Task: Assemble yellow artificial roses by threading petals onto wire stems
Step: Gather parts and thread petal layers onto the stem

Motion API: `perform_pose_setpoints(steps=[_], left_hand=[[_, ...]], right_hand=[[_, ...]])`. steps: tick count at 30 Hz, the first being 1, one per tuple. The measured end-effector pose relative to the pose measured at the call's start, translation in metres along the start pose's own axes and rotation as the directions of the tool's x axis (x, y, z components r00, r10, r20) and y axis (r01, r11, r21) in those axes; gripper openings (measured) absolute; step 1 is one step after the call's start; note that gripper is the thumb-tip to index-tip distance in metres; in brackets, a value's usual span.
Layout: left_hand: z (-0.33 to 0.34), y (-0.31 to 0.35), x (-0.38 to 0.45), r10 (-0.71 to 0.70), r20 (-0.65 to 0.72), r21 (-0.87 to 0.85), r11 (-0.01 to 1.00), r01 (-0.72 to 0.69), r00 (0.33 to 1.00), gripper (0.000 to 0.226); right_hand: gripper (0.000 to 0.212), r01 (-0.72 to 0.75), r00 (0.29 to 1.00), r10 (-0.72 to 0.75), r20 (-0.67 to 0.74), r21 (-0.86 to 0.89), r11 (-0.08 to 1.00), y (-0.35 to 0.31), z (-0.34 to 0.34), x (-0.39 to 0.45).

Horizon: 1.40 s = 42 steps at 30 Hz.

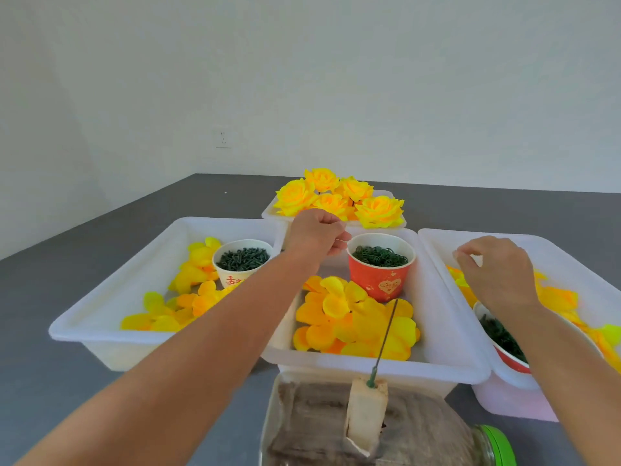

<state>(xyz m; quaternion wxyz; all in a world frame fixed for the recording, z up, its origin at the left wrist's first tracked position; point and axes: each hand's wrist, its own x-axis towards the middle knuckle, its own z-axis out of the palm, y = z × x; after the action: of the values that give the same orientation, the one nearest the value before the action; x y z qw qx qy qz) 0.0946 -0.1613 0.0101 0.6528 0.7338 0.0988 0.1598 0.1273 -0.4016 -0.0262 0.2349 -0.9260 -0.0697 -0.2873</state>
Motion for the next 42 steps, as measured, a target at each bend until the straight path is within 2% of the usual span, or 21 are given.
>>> perform_pose_setpoints(steps=[6, 10, 13, 16, 18, 21, 28, 35, 39, 42], left_hand=[[-0.060, -0.003, 0.018, 0.066, -0.128, 0.255, 0.966, -0.032, 0.990, 0.021], [-0.092, -0.016, 0.028, 0.108, -0.233, 0.467, 0.884, 0.014, 0.966, 0.021], [-0.109, -0.026, 0.034, 0.144, -0.230, 0.735, 0.674, 0.075, 0.962, 0.020], [-0.118, -0.039, 0.036, 0.086, -0.177, 0.898, 0.421, 0.126, 0.980, 0.018], [-0.119, -0.049, 0.038, 0.028, -0.142, 0.931, 0.344, 0.124, 0.989, 0.024], [-0.116, -0.059, 0.041, 0.018, -0.098, 0.954, 0.286, 0.089, 0.995, 0.027], [-0.115, -0.062, 0.041, 0.072, -0.103, 0.941, 0.329, 0.074, 0.992, 0.027], [-0.118, -0.058, 0.035, 0.149, -0.185, 0.841, 0.535, 0.078, 0.971, 0.023], [-0.117, -0.054, 0.034, 0.136, -0.209, 0.848, 0.519, 0.110, 0.968, 0.021], [-0.116, -0.050, 0.033, 0.104, -0.197, 0.905, 0.402, 0.140, 0.975, 0.028]], right_hand=[[0.006, 0.272, 0.961, -0.276, 0.006, 0.130, 0.953, -0.043, -0.005, 0.001], [0.006, 0.367, 0.925, -0.380, -0.009, 0.277, 0.888, -0.087, 0.001, -0.001], [0.007, 0.340, 0.925, -0.380, 0.030, 0.385, 0.858, -0.118, 0.013, -0.001], [0.009, 0.289, 0.931, -0.358, 0.066, 0.464, 0.837, -0.139, 0.029, -0.007], [0.011, 0.260, 0.934, -0.343, 0.097, 0.474, 0.841, -0.144, 0.041, -0.014], [0.012, 0.228, 0.924, -0.345, 0.163, 0.490, 0.841, -0.141, 0.054, -0.021], [0.010, 0.181, 0.920, -0.314, 0.233, 0.460, 0.870, -0.135, 0.056, -0.024], [0.011, 0.154, 0.927, -0.284, 0.246, 0.441, 0.884, -0.130, 0.058, -0.024], [0.011, 0.134, 0.930, -0.267, 0.251, 0.444, 0.886, -0.130, 0.058, -0.024], [0.010, 0.126, 0.931, -0.260, 0.257, 0.444, 0.887, -0.130, 0.059, -0.024]])
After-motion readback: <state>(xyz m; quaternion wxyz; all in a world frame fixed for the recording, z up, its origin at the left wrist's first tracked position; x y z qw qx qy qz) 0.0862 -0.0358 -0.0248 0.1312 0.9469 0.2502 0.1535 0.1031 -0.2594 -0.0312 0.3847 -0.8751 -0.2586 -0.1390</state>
